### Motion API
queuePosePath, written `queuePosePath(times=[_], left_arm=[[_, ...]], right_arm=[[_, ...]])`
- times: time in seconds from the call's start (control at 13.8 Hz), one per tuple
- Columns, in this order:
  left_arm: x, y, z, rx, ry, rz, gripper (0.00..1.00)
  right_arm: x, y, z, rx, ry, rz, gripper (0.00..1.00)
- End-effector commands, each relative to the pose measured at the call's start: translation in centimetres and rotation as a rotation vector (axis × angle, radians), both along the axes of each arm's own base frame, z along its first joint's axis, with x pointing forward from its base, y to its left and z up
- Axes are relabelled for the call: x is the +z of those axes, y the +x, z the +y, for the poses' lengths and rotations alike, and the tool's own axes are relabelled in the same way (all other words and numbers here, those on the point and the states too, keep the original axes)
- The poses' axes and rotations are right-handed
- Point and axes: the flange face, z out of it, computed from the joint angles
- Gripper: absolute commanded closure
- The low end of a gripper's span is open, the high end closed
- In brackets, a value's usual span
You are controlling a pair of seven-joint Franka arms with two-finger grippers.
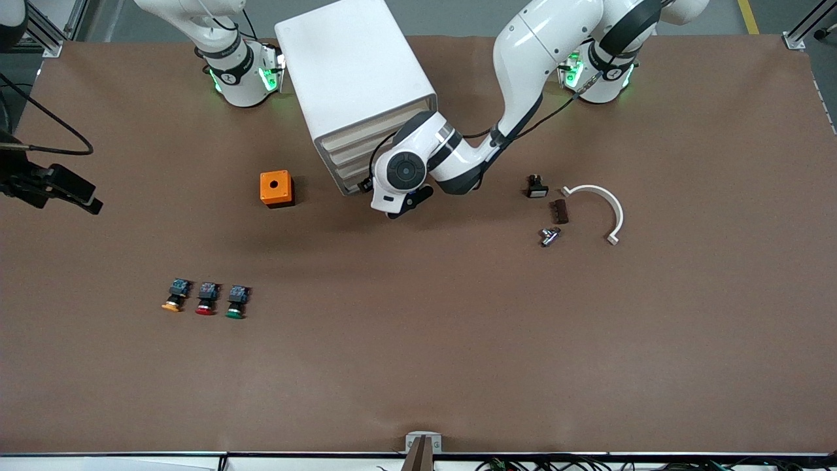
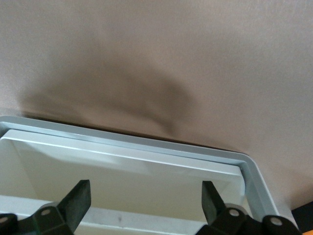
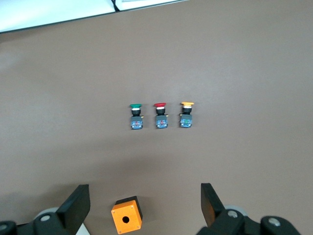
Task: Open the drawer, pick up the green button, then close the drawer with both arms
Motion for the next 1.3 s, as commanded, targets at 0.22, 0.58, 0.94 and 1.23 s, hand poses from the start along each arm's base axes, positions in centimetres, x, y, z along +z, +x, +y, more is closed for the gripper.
queuePosePath(times=[0.22,0.58,0.94,1.23], left_arm=[[3.2,5.5,5.1,-0.042,0.115,-0.084,0.0],[11.5,12.2,13.7,-0.231,0.159,-0.166,0.0],[21.7,16.2,24.0,-0.431,0.124,-0.245,0.01],[27.7,17.7,33.8,-0.559,0.086,-0.256,0.01]], right_arm=[[0.5,-0.4,-0.6,-0.009,-0.055,0.021,0.0],[0.1,-0.2,-0.6,-0.009,-0.054,0.028,0.0],[0.0,-0.2,-1.0,-0.016,-0.054,0.03,0.0],[0.1,-0.2,-2.3,-0.036,-0.048,0.026,0.0]])
